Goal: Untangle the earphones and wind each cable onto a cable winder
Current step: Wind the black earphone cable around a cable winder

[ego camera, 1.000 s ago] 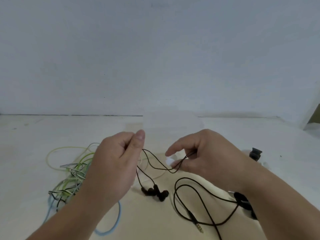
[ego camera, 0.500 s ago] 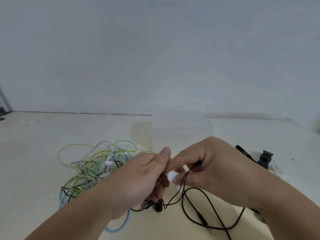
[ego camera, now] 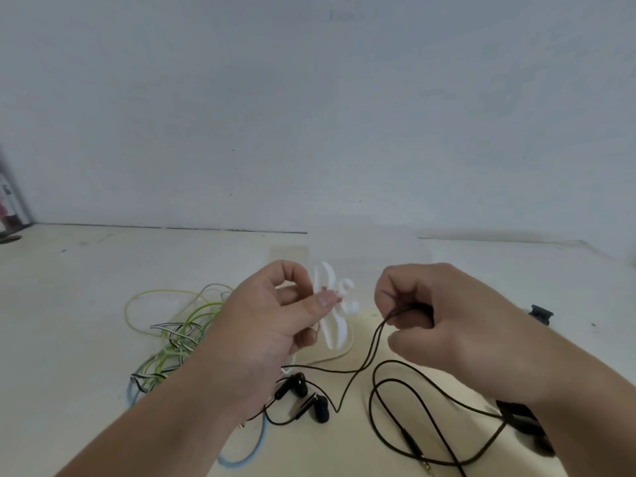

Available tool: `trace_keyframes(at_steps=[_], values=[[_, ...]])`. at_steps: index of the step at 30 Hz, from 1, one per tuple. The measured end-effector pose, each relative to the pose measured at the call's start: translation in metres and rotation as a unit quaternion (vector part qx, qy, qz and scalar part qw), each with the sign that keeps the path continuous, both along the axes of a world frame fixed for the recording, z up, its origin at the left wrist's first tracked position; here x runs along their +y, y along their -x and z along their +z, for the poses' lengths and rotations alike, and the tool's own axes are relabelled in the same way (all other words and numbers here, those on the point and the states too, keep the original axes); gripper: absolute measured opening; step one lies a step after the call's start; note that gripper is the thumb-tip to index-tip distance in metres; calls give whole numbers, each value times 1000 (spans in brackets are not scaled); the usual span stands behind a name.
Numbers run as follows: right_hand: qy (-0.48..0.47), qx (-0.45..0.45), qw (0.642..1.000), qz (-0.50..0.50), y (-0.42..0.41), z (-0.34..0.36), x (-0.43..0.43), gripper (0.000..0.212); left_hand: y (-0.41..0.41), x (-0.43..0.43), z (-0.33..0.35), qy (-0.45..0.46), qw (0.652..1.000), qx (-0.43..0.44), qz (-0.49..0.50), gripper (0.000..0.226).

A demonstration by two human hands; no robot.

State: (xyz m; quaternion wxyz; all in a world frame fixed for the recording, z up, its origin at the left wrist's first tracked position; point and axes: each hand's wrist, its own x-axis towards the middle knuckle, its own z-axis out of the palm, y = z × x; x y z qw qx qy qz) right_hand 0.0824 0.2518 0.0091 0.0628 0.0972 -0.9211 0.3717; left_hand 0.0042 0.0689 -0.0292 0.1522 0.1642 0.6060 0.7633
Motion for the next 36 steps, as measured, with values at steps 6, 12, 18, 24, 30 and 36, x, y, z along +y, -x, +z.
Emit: trace_keyframes(at_steps=[6,12,18,24,30,36], values=[[109,-56,991,56,2,-4,-3,9,-4,3,2,-38,999,1,31,29],[111,34,993,-31,5,-6,-1,17,-6,1,2,2,998,62,-26,26],[116,-11,990,-73,4,-5,-4,17,-9,2,2,43,989,126,-62,23],[236,-117,963,-54,3,-4,-12,12,-15,1,1,147,970,186,-49,24],[209,-59,971,-102,7,-8,-14,14,-16,3,0,149,956,242,78,46],[167,-15,977,-131,8,-10,-16,13,-20,6,-2,160,932,318,59,42]])
